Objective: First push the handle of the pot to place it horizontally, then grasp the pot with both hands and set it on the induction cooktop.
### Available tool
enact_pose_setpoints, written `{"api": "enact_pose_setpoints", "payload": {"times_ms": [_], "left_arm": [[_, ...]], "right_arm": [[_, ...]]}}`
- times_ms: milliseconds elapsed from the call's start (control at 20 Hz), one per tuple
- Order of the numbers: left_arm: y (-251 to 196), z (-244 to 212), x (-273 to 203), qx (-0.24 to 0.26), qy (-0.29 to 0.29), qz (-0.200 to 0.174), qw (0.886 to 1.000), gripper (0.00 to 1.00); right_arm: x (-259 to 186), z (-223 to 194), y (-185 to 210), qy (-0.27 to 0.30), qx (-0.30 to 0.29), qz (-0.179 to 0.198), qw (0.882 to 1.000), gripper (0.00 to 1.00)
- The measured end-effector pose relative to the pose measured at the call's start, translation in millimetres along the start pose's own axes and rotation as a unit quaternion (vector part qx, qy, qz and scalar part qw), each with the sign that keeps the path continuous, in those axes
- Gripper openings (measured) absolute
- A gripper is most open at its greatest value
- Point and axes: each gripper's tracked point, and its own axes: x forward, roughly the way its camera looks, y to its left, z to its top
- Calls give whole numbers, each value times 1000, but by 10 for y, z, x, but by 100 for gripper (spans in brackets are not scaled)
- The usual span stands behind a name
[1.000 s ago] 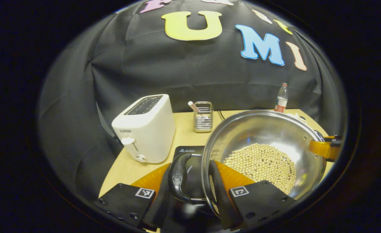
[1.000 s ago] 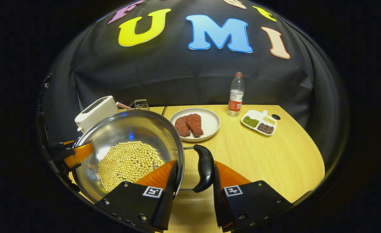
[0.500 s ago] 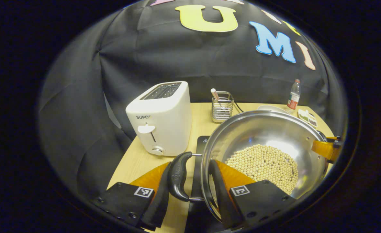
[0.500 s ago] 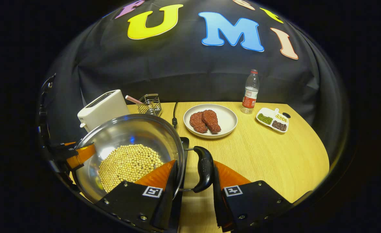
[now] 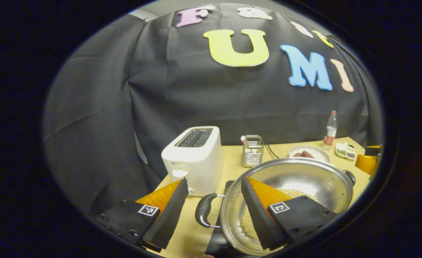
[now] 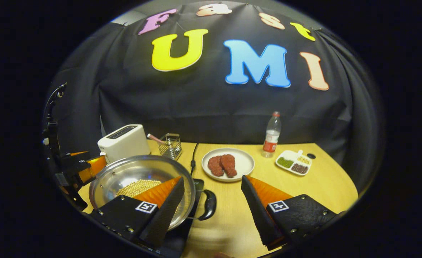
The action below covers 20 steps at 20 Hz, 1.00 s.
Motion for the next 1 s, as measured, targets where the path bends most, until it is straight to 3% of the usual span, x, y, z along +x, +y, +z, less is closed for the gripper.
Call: {"api": "enact_pose_setpoints", "payload": {"times_ms": [350, 550, 650, 800, 900, 950, 1000], "left_arm": [[-965, 896, -1252, -16, -104, -15, 994, 96], [-1647, 1129, -2080, -47, -142, -25, 988, 100], [-1942, 1192, -2451, -56, -157, -37, 985, 96], [-2175, 1259, -2947, -33, -171, -32, 984, 100], [-2295, 1308, -3233, -19, -182, -33, 983, 100], [-2329, 1319, -3350, -16, -183, -36, 982, 90], [-2370, 1277, -3453, -15, -178, -40, 983, 92]], "right_arm": [[-1094, 417, -1078, -90, -10, -19, 996, 96], [-1729, 404, -1742, -108, -12, -23, 994, 97], [-2021, 413, -1995, -120, -7, -18, 993, 97], [-2412, 514, -2317, -142, -17, -20, 989, 100], [-2632, 610, -2390, -159, -11, -17, 987, 96], [-2722, 680, -2410, -172, -8, -16, 985, 97], [-2779, 727, -2432, -184, -6, -18, 983, 97]]}}
